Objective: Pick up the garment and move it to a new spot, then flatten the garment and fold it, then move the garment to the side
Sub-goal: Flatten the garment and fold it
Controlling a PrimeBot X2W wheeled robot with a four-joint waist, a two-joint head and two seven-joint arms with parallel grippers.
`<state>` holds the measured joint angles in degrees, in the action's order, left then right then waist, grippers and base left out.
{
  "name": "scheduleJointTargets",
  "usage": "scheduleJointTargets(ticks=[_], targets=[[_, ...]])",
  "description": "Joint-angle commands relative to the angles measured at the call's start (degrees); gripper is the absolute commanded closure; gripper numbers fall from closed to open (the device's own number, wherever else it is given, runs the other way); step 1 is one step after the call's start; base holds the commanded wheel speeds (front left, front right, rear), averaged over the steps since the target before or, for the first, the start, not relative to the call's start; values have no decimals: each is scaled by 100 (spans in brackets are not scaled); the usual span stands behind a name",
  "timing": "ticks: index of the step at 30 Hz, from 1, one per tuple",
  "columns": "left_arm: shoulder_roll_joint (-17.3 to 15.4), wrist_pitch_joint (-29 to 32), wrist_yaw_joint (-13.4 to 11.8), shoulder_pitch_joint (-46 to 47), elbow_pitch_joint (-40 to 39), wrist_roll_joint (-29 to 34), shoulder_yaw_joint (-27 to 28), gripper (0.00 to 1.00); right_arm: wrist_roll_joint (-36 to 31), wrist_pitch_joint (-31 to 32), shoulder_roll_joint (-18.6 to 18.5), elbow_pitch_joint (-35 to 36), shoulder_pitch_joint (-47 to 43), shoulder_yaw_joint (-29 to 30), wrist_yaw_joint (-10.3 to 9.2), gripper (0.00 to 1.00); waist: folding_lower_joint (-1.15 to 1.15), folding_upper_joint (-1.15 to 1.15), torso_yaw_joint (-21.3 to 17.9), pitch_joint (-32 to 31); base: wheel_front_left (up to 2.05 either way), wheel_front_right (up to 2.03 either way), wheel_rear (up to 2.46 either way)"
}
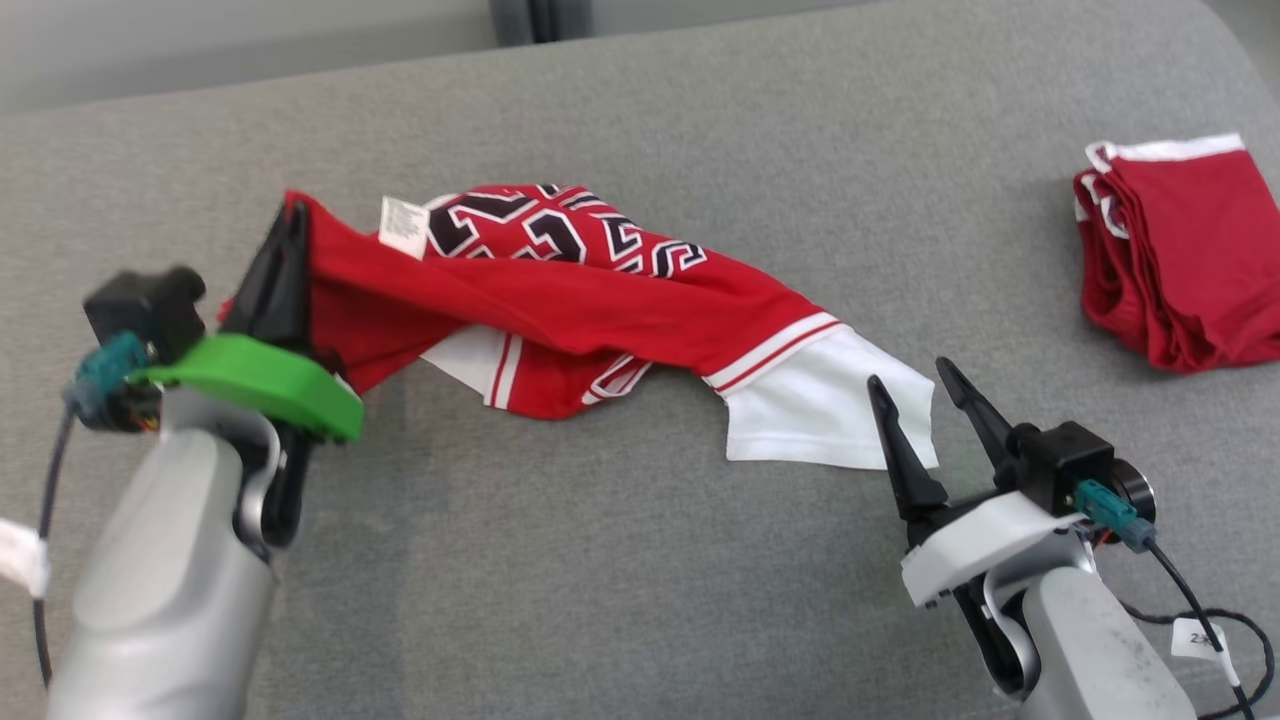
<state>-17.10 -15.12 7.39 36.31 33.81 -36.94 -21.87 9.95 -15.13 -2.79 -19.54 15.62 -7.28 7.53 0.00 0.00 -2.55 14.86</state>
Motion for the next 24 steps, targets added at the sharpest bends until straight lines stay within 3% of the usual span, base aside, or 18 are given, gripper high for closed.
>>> scheduleJointTargets(ticks=[1,6,7,8,9,10,17,24], targets=[[62,-3,15,-328,-176,135,132,100,24,-1,-25,-39,-130,46,-9,0,0,0,336,-444,0,0,0],[264,-3,15,-1500,-666,487,463,100,82,-1,-25,-148,-359,142,-9,0,0,0,539,-839,0,0,0],[286,-3,15,-1695,-668,554,536,85,100,-1,-26,-165,-398,157,-9,0,0,0,567,-905,0,0,0],[337,-3,15,-1940,-673,661,612,55,127,-1,-22,-182,-452,164,-9,0,0,0,592,-975,0,0,0],[423,-2,15,-2194,-632,714,699,5,140,-1,-24,-201,-497,176,-9,0,0,0,608,-1032,0,0,0],[482,-3,15,-2371,-588,756,783,0,161,-1,-25,-214,-517,175,-9,0,0,0,612,-1072,0,0,0],[984,-2,-13,-3229,-727,1262,1832,0,248,-1,-25,-256,-718,208,-9,0,0,0,593,-1260,0,0,0],[1286,-3,9,-3366,-792,1760,2256,0,301,-1,-25,-332,-833,202,-9,0,0,0,505,-1378,0,0,0]])
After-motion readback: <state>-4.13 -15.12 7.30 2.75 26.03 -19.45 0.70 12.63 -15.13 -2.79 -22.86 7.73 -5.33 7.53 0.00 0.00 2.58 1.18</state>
